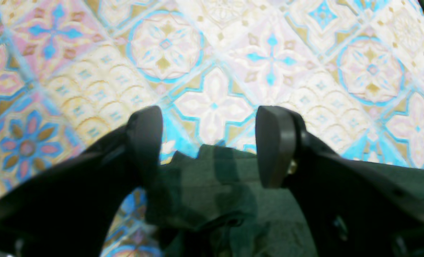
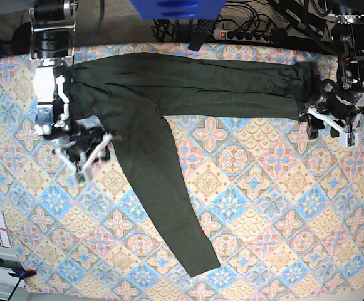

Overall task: Fold the T-shirt properly
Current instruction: 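Release the right gripper and move it toward the sleeve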

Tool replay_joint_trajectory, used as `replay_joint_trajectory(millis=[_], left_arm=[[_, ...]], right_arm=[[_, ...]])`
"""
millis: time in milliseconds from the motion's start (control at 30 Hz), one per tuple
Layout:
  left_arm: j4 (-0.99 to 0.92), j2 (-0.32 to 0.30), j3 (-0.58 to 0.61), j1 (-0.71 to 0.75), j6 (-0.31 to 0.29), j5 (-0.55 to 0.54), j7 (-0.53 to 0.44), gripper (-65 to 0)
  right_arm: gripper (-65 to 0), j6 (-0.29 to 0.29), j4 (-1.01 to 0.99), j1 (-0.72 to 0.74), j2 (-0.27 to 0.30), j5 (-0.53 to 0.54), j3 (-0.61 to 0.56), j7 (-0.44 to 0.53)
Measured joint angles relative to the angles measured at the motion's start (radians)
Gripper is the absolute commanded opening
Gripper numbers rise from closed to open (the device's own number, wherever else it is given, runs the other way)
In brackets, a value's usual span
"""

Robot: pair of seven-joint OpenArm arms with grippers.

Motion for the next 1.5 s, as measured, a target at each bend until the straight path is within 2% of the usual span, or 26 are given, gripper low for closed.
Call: replay_joint_trajectory(millis=[233, 400, 600, 733, 800, 967, 1033, 1233, 1300, 1433, 1500], left_arm=[[0.0, 0.016, 0.002, -0.002, -0.004, 0.0, 0.003, -24.4], [0.0, 0.015, 0.002, 0.0, -0.002, 0.0, 0.003, -24.4], [0.0, 0.016, 0.003, 0.0, -0.003, 0.0, 0.004, -24.4], [0.0, 0.016, 0.003, -0.002, -0.002, 0.0, 0.005, -24.4], [0.0, 0.016, 0.004, -0.002, -0.001, 0.0, 0.003, -24.4], [0.0, 0.016, 0.006, -0.006, -0.003, 0.0, 0.008, -24.4], [-0.001, 0.016, 0.006, -0.006, 0.0, 0.0, 0.039, -24.4], [-0.001, 0.017, 0.006, -0.006, -0.001, 0.0, 0.042, -24.4], [-0.001, 0.017, 0.006, -0.006, -0.001, 0.0, 0.042, -24.4], [-0.001, 0.017, 0.006, -0.006, -0.002, 0.0, 0.042, -24.4], [-0.001, 0.017, 0.005, -0.006, -0.003, 0.0, 0.042, -24.4]], right_arm=[[-45.8, 0.0, -0.141, 0.161, 0.002, 0.018, -0.062, 0.064], [-45.0, -0.002, -0.256, 0.172, 0.003, 0.0, -0.119, 0.068], [-38.6, 0.001, -0.372, 0.249, 0.001, 0.01, -0.18, 0.168], [-38.0, 0.003, -0.431, 0.233, 0.002, 0.024, -0.191, 0.222], [-38.0, 0.004, -0.459, 0.247, -0.011, 0.017, -0.191, 0.212], [-38.3, -0.009, -0.507, 0.262, -0.042, 0.01, -0.218, 0.273], [-40.7, -0.011, -0.505, 0.262, -0.042, 0.008, -0.236, 0.275], [-60.8, -0.012, -0.504, 0.261, -0.041, 0.01, -0.245, 0.277], [-65.0, -0.012, -0.497, 0.259, -0.042, 0.01, -0.245, 0.277], [-65.0, -0.005, -0.381, 0.217, -0.044, 0.001, -0.245, 0.198], [-65.0, 0.0, -0.29, 0.166, -0.048, 0.007, -0.246, 0.195]])
